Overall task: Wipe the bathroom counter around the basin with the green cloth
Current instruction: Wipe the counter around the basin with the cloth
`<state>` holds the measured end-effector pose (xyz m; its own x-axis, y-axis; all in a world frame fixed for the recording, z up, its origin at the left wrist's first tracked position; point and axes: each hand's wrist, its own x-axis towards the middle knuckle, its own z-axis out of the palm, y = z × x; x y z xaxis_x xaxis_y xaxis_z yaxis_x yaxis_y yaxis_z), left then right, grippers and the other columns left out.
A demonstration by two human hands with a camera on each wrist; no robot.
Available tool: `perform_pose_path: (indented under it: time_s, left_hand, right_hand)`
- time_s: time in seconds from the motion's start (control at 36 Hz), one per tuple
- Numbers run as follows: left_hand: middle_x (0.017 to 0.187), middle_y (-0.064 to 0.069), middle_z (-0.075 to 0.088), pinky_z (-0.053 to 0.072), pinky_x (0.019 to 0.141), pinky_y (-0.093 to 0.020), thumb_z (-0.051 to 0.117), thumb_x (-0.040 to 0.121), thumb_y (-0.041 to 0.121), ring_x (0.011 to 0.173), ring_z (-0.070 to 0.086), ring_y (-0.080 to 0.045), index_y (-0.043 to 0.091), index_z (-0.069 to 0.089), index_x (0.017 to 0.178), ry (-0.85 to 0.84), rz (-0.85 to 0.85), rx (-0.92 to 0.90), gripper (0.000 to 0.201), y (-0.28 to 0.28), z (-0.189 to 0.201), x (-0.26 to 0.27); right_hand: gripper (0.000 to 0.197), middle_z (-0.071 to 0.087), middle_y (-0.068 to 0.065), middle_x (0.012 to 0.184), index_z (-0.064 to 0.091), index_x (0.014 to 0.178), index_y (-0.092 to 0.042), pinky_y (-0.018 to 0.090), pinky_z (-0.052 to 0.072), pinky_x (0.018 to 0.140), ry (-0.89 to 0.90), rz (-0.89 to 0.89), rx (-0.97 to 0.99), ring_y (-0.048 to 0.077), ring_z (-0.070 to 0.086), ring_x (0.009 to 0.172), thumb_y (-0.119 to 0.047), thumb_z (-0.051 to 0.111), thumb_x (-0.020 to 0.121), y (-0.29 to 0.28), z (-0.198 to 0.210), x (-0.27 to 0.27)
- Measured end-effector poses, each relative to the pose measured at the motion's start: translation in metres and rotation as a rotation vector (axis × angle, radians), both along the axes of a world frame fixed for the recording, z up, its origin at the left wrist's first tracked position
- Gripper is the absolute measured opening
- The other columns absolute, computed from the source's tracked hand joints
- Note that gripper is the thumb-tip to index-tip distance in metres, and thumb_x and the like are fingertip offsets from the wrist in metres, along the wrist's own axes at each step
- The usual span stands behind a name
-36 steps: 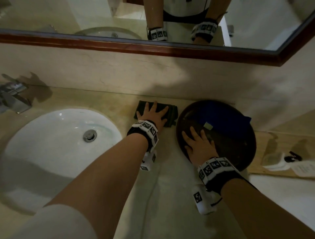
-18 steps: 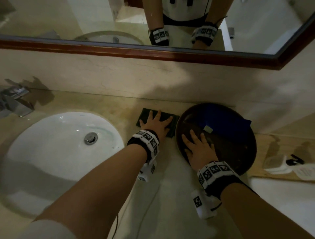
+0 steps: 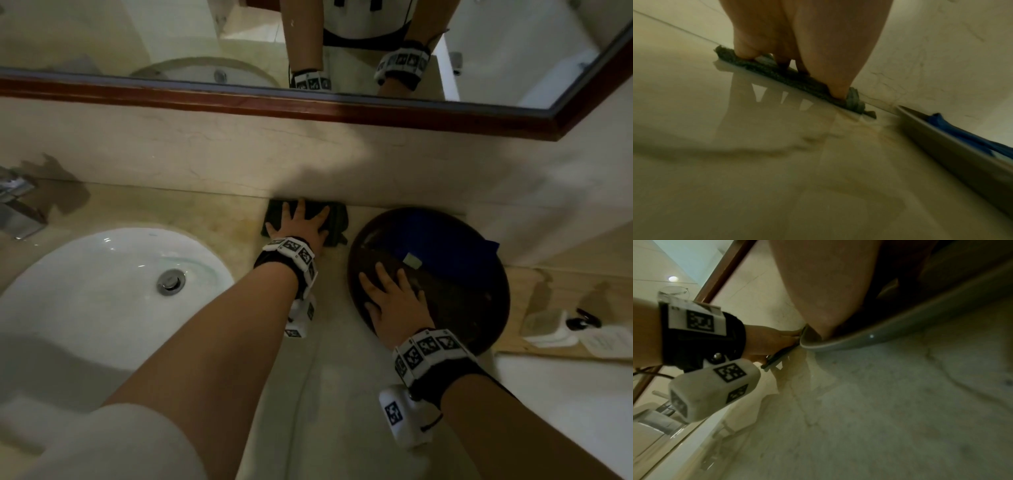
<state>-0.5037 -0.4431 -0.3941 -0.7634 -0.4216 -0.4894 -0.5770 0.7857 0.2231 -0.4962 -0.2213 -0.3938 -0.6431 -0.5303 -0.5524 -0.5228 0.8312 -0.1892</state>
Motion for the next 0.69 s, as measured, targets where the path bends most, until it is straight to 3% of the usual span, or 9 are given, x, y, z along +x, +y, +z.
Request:
perform_pose_path:
  time_s: [0.22,0.69]
  left_hand:
    - [0.163,0.003,-0.008,0.003,0.112,-0.068,0.035,0.101,0.051,0.148,-0.01,-0.032,0.053,0.011,0.148,0.007,0.033,-0.028,0.053,-0.027,-0.004,0.03]
    - [0.162,0.002,-0.015,-0.001,0.114,-0.062,0.032,0.099,0.054,0.148,-0.015,-0.031,0.053,0.005,0.148,-0.056,-0.128,-0.02,0.056,0.02,-0.008,0.113]
  right_hand:
    - [0.053,-0.015,-0.015,0.159,0.001,0.148,-0.05,0.057,0.008,0.116,0.009,-0.006,0.023,0.026,-0.01,0.148,-0.04,0.027,0.103,-0.002,0.0,0.002]
    - [0.054,-0.01,-0.012,0.161,0.005,0.15,-0.047,0.059,0.011,0.116,0.032,-0.024,-0.002,0.028,-0.006,0.148,-0.04,0.03,0.103,-0.005,0.003,0.003]
